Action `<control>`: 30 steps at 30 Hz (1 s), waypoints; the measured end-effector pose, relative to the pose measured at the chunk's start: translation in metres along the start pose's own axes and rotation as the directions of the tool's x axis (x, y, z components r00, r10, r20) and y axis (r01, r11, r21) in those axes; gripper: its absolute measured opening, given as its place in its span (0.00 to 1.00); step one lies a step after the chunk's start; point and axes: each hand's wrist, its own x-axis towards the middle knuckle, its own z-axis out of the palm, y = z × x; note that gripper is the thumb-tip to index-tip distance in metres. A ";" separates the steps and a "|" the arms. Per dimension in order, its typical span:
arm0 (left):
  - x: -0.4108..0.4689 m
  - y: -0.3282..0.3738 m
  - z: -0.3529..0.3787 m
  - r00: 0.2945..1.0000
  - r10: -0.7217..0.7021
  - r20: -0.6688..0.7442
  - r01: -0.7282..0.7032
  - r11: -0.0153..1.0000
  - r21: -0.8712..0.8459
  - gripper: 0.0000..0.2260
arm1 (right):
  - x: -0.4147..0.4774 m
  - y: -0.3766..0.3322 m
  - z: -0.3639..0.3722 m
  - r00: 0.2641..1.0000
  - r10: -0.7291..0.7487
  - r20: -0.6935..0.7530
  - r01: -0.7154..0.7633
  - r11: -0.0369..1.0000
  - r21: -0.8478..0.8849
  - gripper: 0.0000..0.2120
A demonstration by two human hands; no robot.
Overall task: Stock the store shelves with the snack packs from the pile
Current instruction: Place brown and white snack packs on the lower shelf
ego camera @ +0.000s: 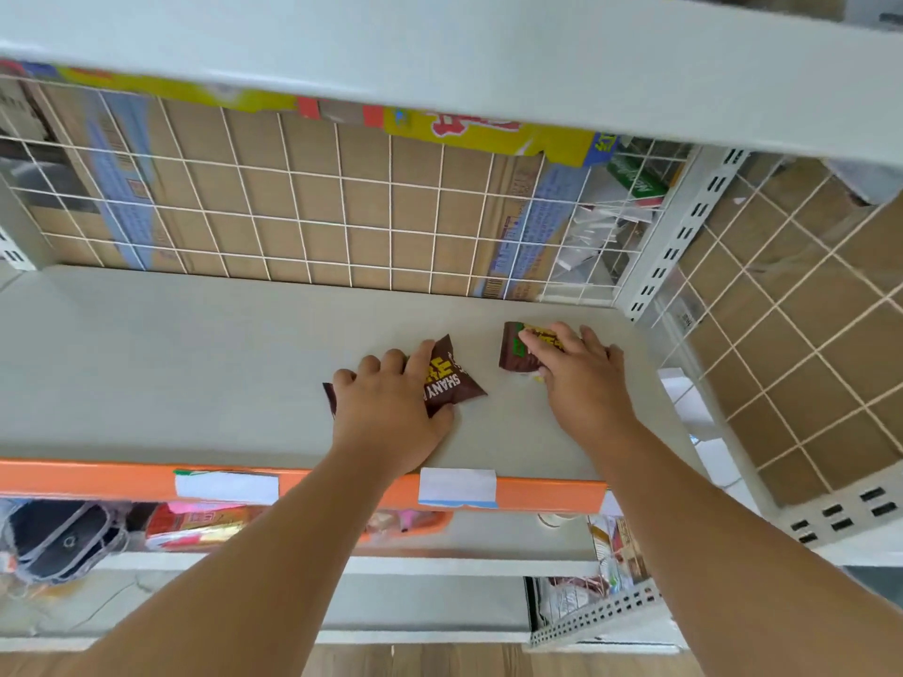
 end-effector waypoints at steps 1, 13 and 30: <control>0.002 0.002 0.001 1.000 -0.009 0.002 0.009 1.000 0.001 0.36 | 0.006 0.003 -0.001 1.000 0.008 0.007 -0.008 1.000 -0.016 0.30; 0.011 0.025 0.006 0.996 -0.080 -0.047 0.080 0.997 -0.008 0.36 | -0.030 0.001 0.007 0.998 0.058 0.002 -0.058 0.998 0.027 0.31; 0.008 0.027 0.008 0.993 -0.079 -0.090 0.075 0.996 -0.043 0.35 | 0.014 -0.010 -0.013 0.994 0.103 0.018 -0.104 0.991 0.078 0.35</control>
